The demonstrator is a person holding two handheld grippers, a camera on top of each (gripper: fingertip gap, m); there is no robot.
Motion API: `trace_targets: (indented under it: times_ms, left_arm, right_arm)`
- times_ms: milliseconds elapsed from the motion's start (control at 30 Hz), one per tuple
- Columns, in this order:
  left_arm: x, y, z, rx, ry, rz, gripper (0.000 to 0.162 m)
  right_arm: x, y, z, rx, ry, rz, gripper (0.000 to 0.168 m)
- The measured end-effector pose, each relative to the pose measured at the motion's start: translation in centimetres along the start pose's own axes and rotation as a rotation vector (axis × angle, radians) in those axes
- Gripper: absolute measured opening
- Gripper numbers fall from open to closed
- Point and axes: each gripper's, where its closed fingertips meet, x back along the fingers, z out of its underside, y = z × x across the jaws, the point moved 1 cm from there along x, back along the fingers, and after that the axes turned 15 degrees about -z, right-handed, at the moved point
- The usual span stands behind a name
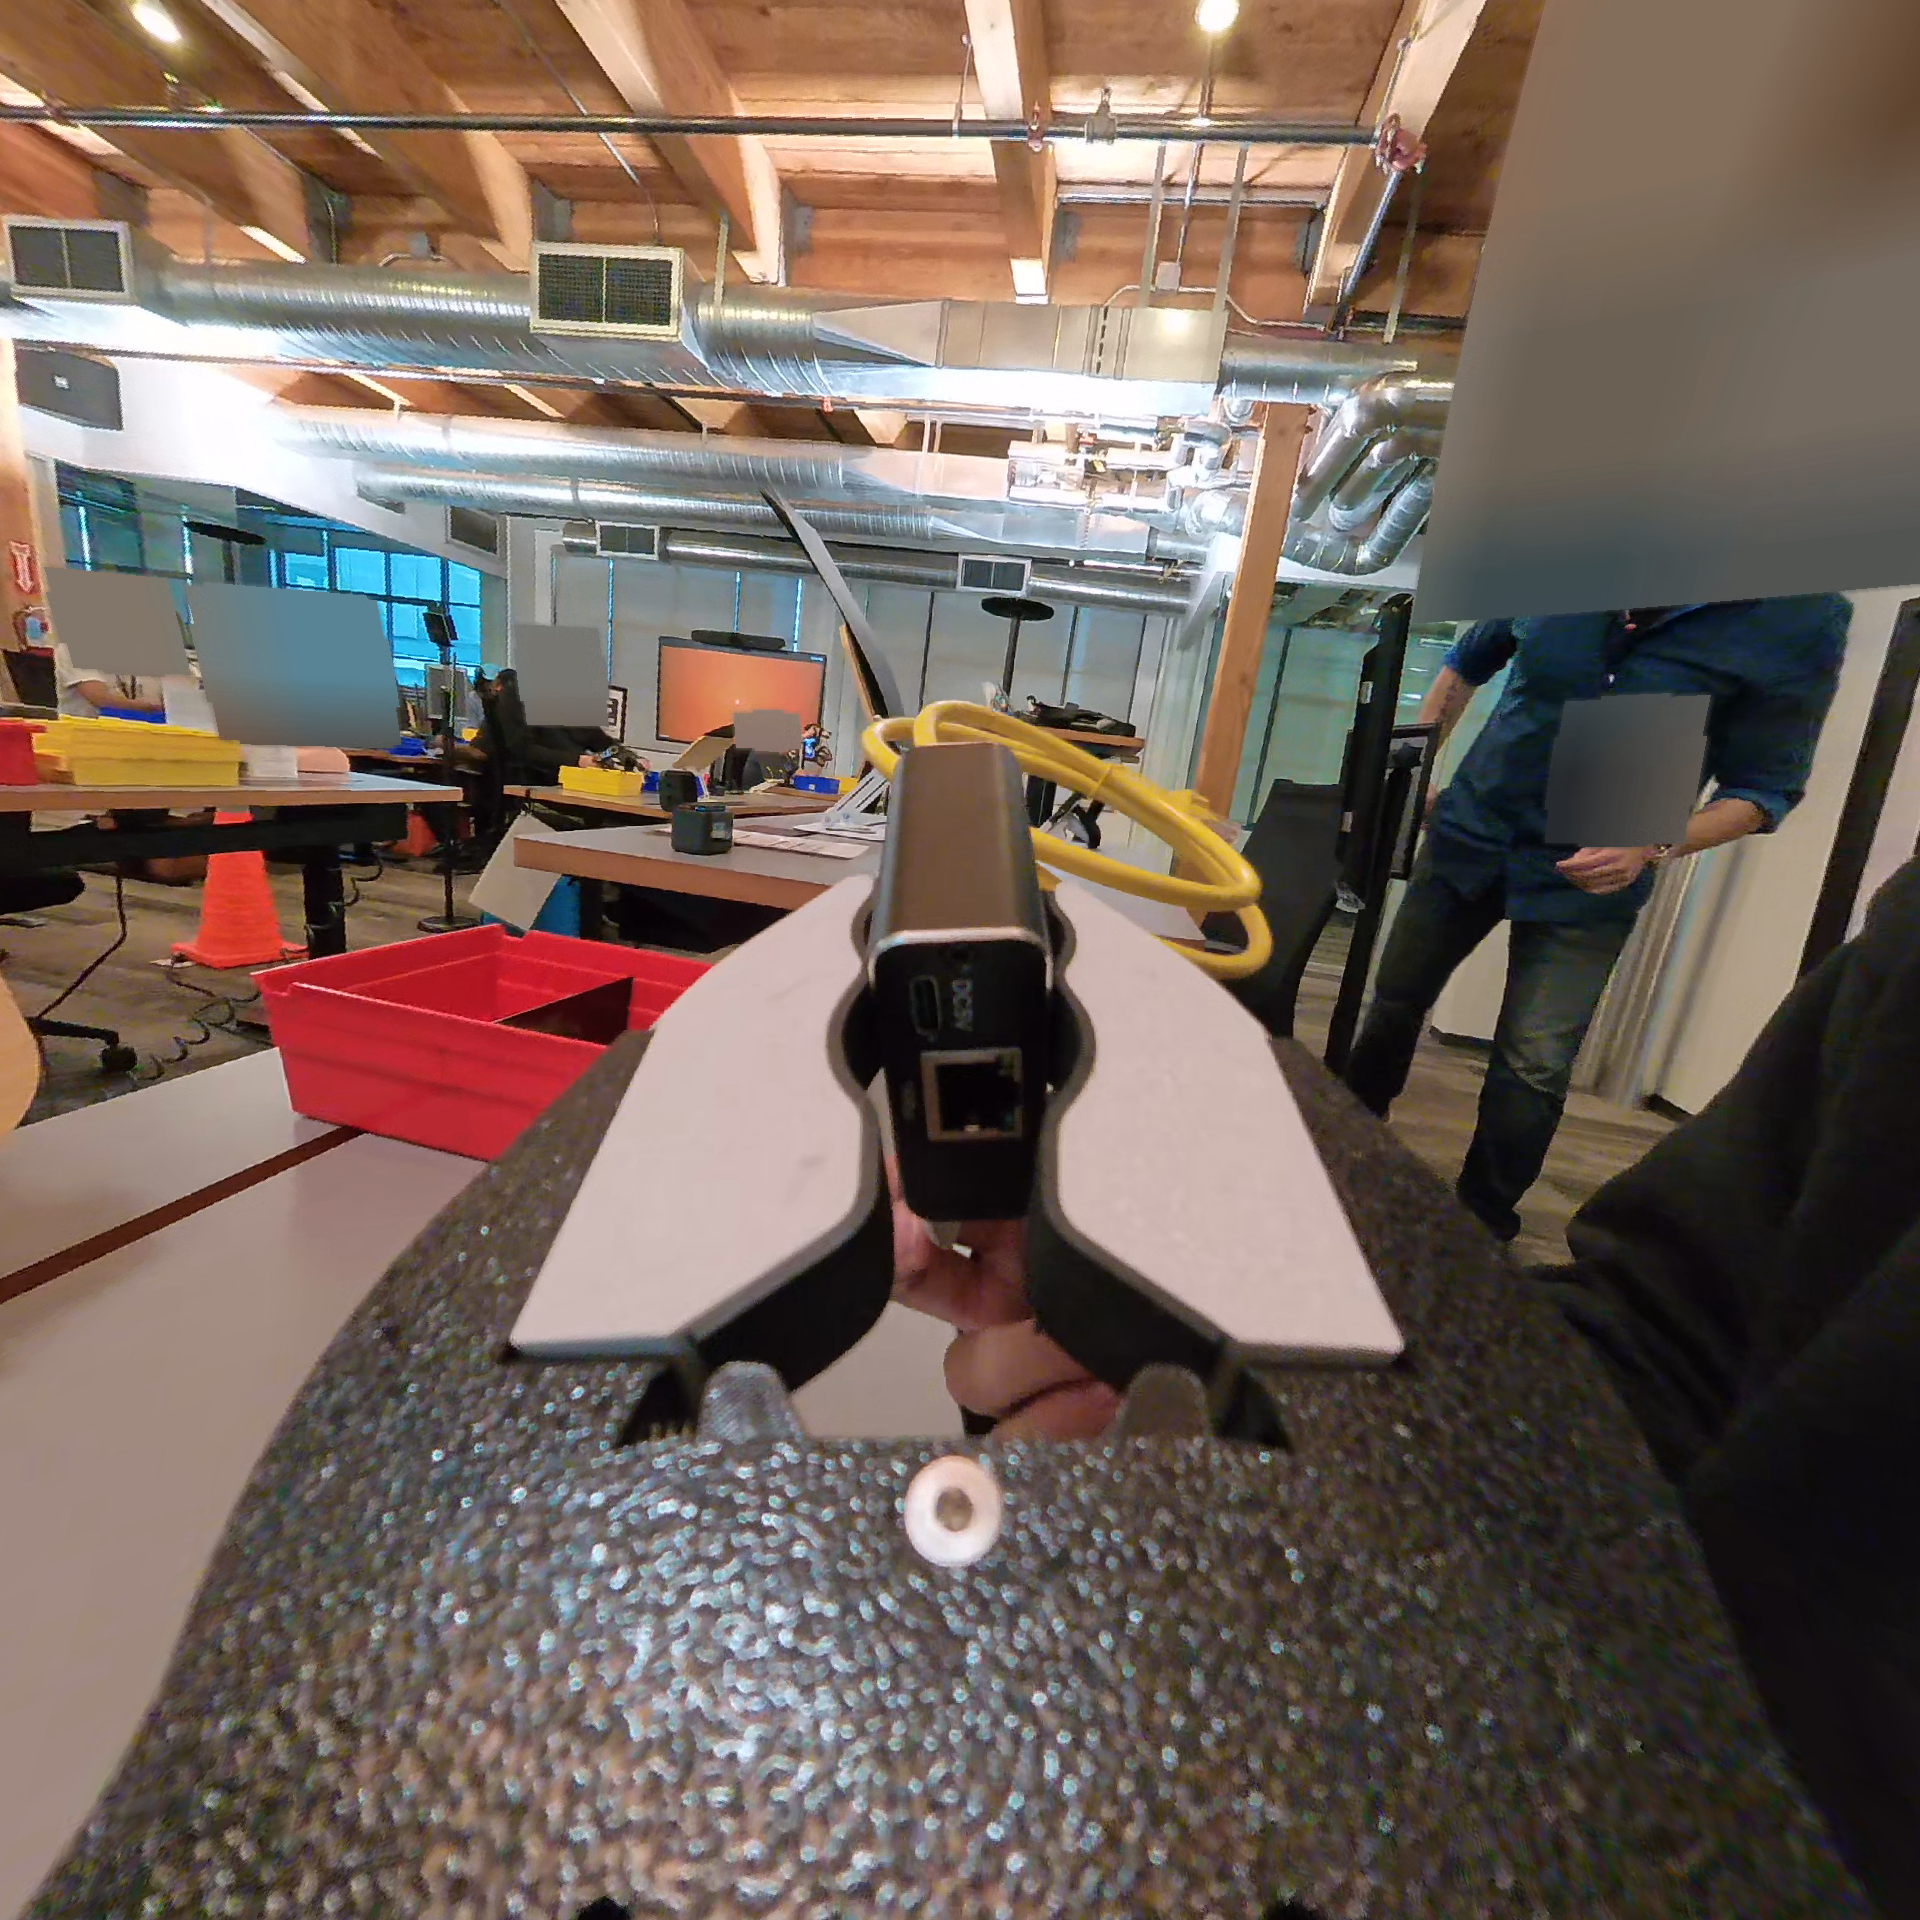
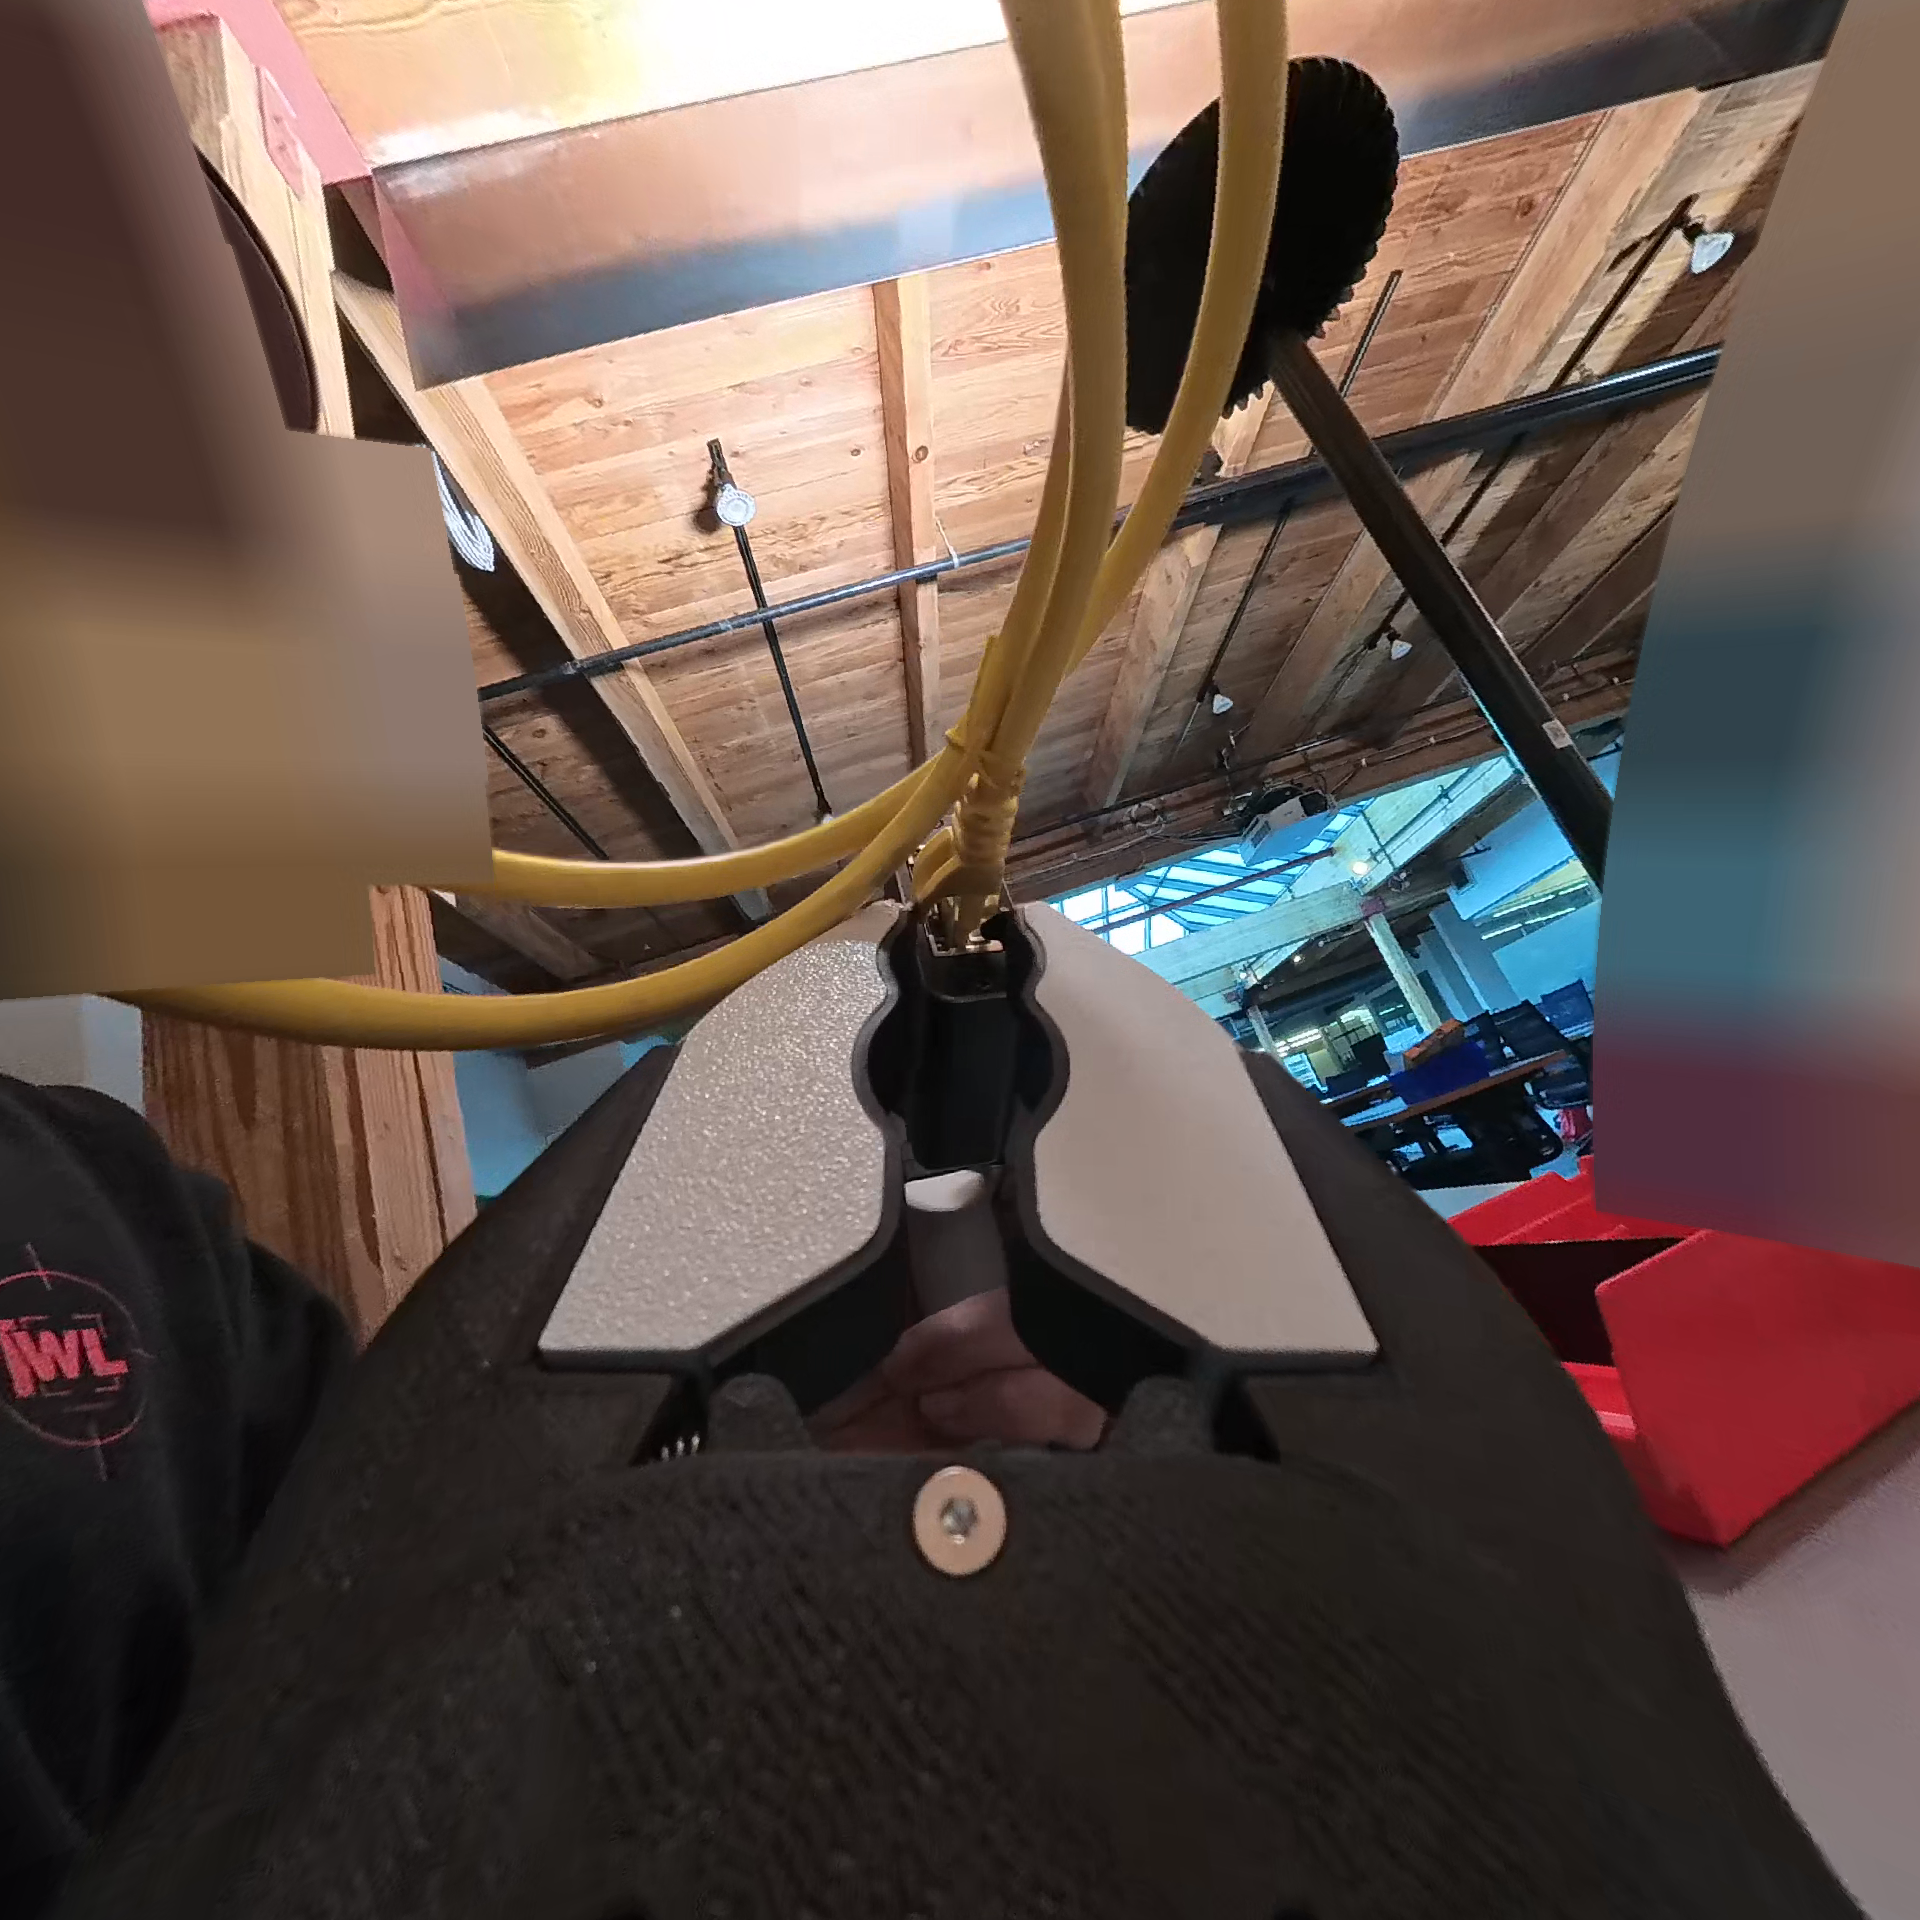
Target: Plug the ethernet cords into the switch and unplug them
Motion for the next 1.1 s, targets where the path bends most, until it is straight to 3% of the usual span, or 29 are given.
trace_targets:
  times_ms: [367, 933, 1100]
  left_arm:
    - [0.0, -1.2, 0.0, -0.007, 0.012, 0.057, 0.026]
    - [-0.1, -1.2, 0.1, -0.075, 0.035, 0.018, 0.026]
    - [0.0, -1.3, 0.0, -0.073, 0.032, 0.02, 0.026]
  right_arm:
    - [-0.4, 1.2, -0.5, 0.031, -0.021, -0.098, 0.017]
    - [-0.3, 1.4, -0.6, 0.073, 0.061, -0.052, 0.011]
    - [-0.2, 1.6, -0.8, 0.027, 0.006, -0.088, 0.012]
